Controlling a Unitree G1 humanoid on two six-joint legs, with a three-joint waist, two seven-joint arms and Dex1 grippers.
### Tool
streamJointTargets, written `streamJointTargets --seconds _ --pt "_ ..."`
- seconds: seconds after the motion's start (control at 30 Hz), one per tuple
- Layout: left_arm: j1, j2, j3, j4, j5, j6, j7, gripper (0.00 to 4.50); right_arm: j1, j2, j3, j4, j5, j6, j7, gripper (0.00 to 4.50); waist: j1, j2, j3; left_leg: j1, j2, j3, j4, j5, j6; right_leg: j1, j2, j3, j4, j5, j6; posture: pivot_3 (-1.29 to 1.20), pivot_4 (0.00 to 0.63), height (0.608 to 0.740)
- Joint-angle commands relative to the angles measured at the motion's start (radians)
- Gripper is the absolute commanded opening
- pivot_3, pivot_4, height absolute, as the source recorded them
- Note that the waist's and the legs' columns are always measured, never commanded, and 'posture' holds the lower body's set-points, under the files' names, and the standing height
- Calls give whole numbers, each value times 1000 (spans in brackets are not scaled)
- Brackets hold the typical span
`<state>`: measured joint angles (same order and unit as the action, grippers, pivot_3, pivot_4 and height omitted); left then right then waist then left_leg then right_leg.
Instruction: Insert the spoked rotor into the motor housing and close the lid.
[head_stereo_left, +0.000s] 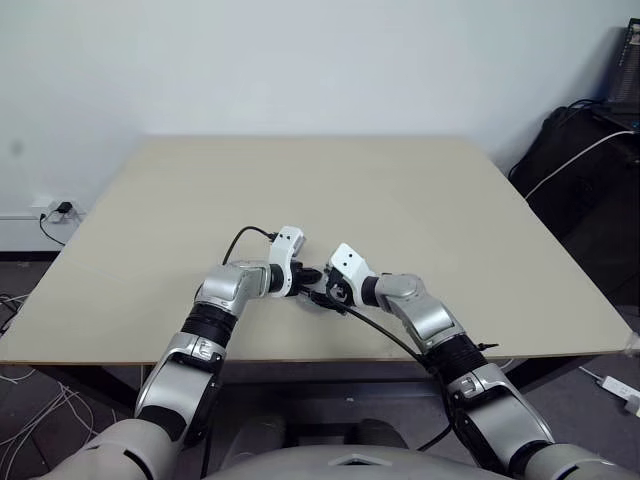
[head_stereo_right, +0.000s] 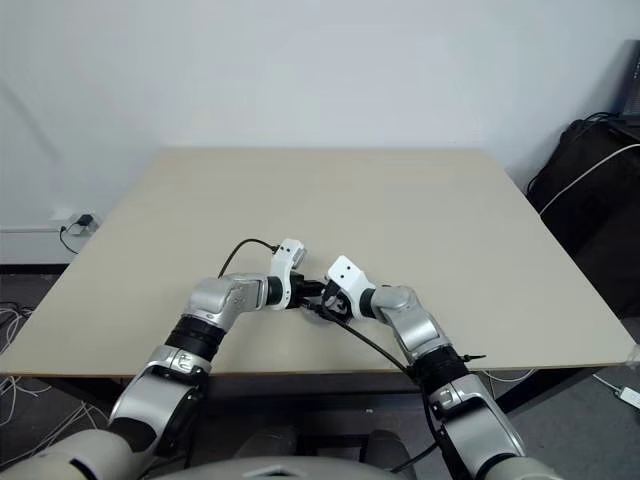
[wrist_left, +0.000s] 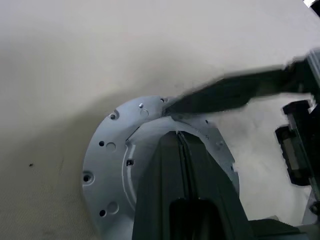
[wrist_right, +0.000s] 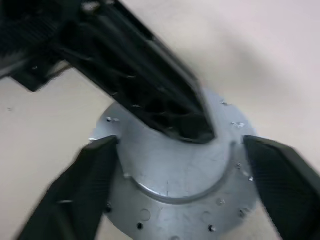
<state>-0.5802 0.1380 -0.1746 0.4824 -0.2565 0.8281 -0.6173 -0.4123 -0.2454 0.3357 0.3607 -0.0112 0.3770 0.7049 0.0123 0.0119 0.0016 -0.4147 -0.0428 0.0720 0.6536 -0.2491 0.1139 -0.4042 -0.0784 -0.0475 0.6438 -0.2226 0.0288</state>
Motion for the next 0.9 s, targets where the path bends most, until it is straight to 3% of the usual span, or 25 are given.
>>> streamJointTargets --seconds 0.03,0.23,0.6,0.9 --pt "23 23 -40 5 30 52 -13 0 23 -16 11 30 -31 37 -16 4465 0 0 0 0 0 0 0 0 0 0 0 0 0 0 0 0 0 740" --pt "37 49 -60 -14 36 66 -28 0 38 -24 7 4 -25 45 -14 4465 0 0 0 0 0 0 -1 0 0 0 0 0 -1 0 0 0 0 740" --pt "53 50 -66 -35 32 65 -31 0 196 -91 16 -244 -31 106 -36 4465 3 -2 0 0 0 0 -2 0 0 0 -1 0 -2 -2 0 0 0 740" --pt "64 51 -69 -49 30 65 -36 0 364 -120 -137 -592 88 148 -71 4465 6 -4 3 -3 0 0 -3 0 0 -3 -2 0 -3 -5 1 0 0 740"
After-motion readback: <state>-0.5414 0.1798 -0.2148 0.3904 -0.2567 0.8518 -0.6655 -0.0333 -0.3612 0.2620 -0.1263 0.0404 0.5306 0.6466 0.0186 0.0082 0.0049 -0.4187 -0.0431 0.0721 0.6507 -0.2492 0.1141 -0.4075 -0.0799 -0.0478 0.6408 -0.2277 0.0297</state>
